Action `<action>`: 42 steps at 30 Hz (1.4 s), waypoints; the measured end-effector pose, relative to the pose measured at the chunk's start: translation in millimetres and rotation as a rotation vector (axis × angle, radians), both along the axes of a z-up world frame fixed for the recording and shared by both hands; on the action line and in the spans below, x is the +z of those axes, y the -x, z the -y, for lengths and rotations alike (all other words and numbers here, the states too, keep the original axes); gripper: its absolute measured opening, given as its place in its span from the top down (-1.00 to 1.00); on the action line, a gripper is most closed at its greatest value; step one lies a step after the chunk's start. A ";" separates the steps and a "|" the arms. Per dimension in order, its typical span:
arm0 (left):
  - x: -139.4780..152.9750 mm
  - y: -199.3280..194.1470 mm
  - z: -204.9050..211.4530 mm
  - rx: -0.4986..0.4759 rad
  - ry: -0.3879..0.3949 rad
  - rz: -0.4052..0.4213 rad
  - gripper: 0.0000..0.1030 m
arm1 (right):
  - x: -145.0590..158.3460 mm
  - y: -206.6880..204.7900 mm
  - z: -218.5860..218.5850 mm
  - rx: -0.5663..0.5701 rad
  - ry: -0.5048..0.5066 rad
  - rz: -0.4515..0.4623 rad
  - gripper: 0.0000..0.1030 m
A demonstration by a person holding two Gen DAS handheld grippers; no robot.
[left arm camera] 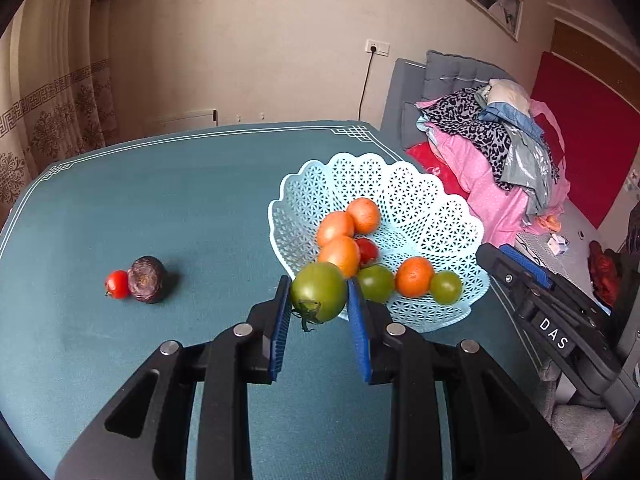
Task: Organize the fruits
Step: 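Carry both green tomatoes over the basket and open both grippers, then move the left gripper to the red tomato and close on it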
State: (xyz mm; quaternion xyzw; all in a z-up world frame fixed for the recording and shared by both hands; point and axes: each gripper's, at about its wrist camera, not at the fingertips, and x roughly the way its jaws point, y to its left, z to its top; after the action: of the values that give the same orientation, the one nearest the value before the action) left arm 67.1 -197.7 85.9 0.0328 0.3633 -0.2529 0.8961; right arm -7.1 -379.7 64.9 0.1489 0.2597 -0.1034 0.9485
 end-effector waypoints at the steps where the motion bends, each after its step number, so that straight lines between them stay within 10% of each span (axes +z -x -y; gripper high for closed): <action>1: -0.4 0.5 4.4 -0.011 -0.002 0.003 0.45 | 0.2 1.7 1.7 -0.005 -0.003 0.003 0.30; 10: 2.9 3.2 34.0 -0.058 0.010 0.005 0.38 | -5.6 7.3 10.0 -0.041 -0.020 -0.002 0.30; 13: 5.7 5.4 28.1 -0.040 0.028 0.022 -0.08 | -6.2 4.0 4.6 -0.027 -0.006 -0.013 0.30; 23: 10.1 3.0 -18.8 0.089 -0.002 0.093 -0.36 | 1.4 -1.6 -29.6 0.013 0.028 -0.013 0.30; 42: -29.0 -43.6 -153.0 0.364 -0.102 0.031 -0.39 | 0.5 -30.4 -161.0 0.277 0.093 -0.049 0.16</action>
State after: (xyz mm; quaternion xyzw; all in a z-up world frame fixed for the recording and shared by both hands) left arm 110.7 -44.7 56.9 0.0158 0.3619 -0.0675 0.9296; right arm 23.3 -218.7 65.5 0.0647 0.2956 0.0130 0.9530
